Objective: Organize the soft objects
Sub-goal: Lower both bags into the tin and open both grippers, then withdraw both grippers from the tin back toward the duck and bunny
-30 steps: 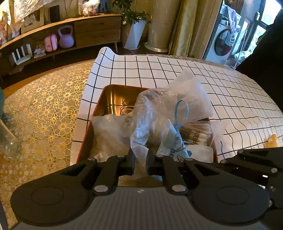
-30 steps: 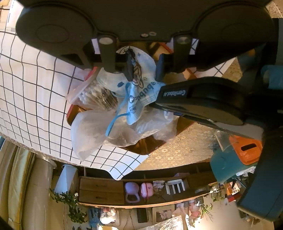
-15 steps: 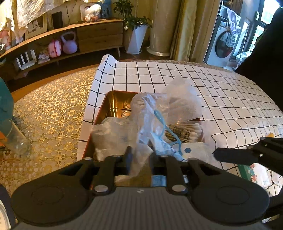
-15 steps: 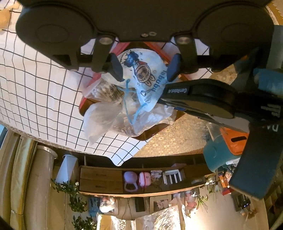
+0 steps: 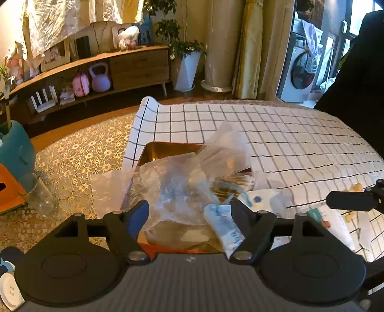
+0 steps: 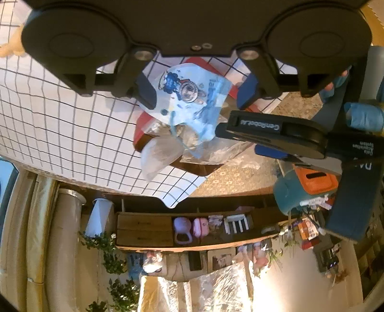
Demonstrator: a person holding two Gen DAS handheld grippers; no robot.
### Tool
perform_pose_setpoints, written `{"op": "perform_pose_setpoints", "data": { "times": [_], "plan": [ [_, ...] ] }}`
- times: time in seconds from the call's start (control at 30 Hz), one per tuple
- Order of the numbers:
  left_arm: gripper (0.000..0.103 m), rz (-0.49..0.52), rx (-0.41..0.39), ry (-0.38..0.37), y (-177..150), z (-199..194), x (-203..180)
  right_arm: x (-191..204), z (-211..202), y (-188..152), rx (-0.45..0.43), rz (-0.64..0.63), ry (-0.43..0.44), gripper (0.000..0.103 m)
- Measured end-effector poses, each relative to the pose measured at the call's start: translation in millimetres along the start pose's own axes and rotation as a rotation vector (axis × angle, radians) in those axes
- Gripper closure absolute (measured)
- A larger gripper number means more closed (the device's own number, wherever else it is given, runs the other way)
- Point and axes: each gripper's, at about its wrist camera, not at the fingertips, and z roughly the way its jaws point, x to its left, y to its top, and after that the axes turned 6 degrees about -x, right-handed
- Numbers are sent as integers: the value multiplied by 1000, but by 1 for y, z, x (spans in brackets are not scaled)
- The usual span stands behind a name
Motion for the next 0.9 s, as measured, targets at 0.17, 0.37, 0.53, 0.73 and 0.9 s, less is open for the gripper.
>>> {"op": "perform_pose_setpoints", "data": {
  "times": [0.17,0.37,0.53,0.73,0.9],
  "plan": [
    [20,-10,-27,2,0,-16,-10,-11,-22,-2,-34,25,-5,18],
    [20,-35,-51,-9,-2,-30,-18,-21,-46,-8,-58,35,-10,13],
    [19,-52,-75,-39,-7,-45,-29,-29,-70,-15,-86,38,-17,7],
    [18,-66,-100,-100,-11,-59,-51,-44,-98,-26,-104,50,-28,2],
    [7,-27,-135,-178,-10,-66,-83,-62,-119,-38,-120,49,-53,1]
  ]
}}
